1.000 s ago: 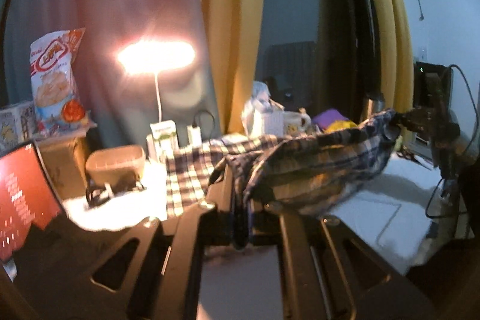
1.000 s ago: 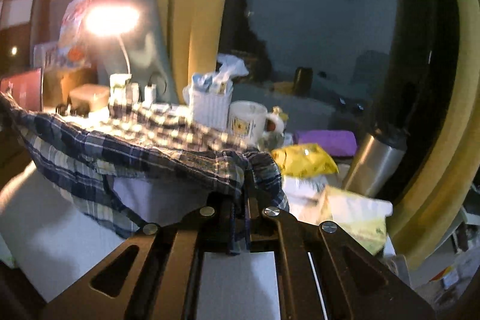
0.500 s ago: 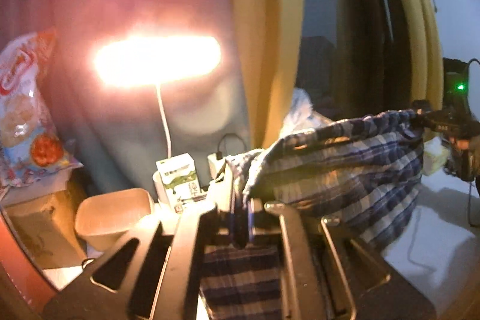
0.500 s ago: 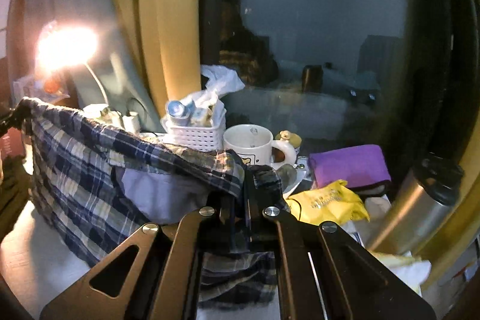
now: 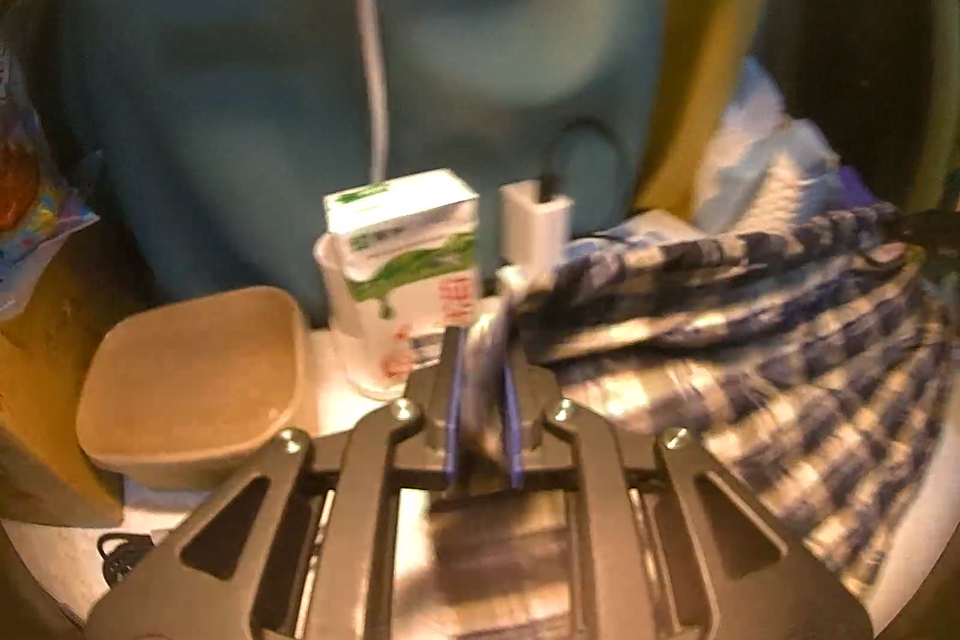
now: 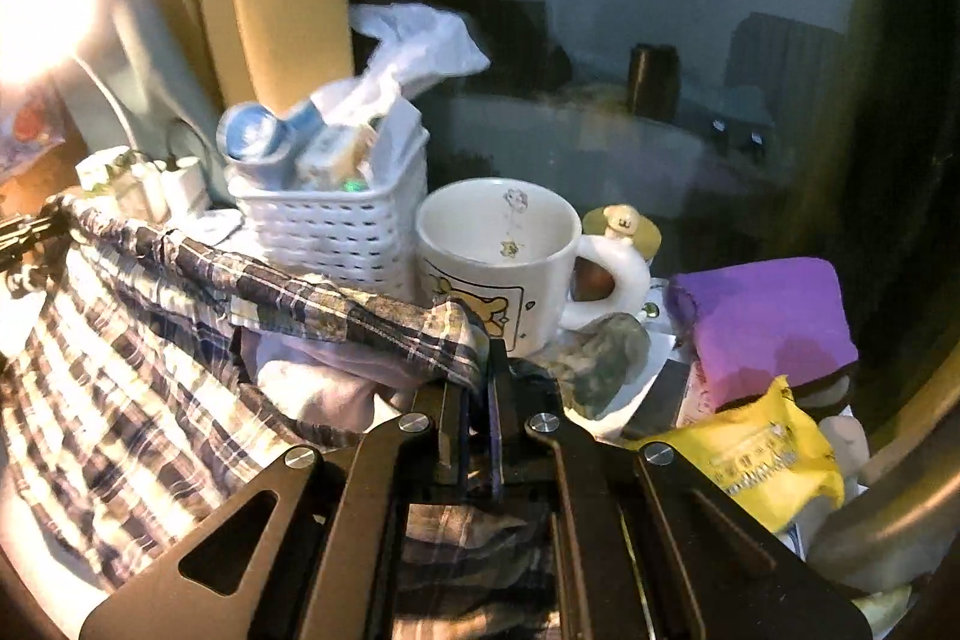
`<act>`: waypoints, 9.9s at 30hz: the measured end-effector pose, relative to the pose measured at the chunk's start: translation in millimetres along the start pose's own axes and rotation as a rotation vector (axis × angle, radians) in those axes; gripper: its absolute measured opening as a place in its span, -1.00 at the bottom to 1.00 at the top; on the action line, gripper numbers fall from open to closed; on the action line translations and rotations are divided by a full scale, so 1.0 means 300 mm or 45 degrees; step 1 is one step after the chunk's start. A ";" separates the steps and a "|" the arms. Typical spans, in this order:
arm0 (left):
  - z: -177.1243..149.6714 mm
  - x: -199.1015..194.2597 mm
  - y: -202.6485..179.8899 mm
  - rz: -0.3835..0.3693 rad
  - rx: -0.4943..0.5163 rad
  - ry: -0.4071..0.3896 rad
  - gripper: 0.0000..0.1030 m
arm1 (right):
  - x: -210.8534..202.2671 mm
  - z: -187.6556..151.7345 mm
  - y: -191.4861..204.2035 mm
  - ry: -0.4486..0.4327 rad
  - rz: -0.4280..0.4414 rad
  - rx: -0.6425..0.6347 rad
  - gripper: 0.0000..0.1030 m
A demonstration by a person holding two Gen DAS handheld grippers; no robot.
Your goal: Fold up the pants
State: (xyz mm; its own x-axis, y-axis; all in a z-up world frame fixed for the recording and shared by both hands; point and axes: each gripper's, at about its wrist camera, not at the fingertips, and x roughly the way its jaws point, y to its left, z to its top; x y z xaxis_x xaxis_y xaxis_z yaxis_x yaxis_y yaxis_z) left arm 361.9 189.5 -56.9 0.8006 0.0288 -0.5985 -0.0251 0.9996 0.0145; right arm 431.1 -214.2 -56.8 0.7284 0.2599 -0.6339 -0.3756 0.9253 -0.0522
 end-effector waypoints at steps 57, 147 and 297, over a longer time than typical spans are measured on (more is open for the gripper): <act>-0.403 -0.171 -0.606 -0.343 0.337 0.323 0.45 | -0.186 -0.378 0.011 0.166 0.039 0.105 0.47; -0.669 -0.519 -0.048 -0.309 -0.531 0.357 -0.68 | -0.580 -0.621 -0.012 0.108 -0.022 0.110 0.25; -0.547 -0.557 -0.393 -0.118 -0.270 0.005 -0.04 | -0.580 -0.653 0.038 0.084 -0.026 0.426 0.25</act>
State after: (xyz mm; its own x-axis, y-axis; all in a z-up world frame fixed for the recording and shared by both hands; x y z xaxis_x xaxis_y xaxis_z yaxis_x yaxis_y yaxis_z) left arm 133.0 66.3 -90.0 0.8029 -0.0632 -0.5927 -0.0775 0.9749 -0.2089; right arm 187.8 -302.8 -98.3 0.6911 0.2322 -0.6845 -0.1449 0.9723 0.1836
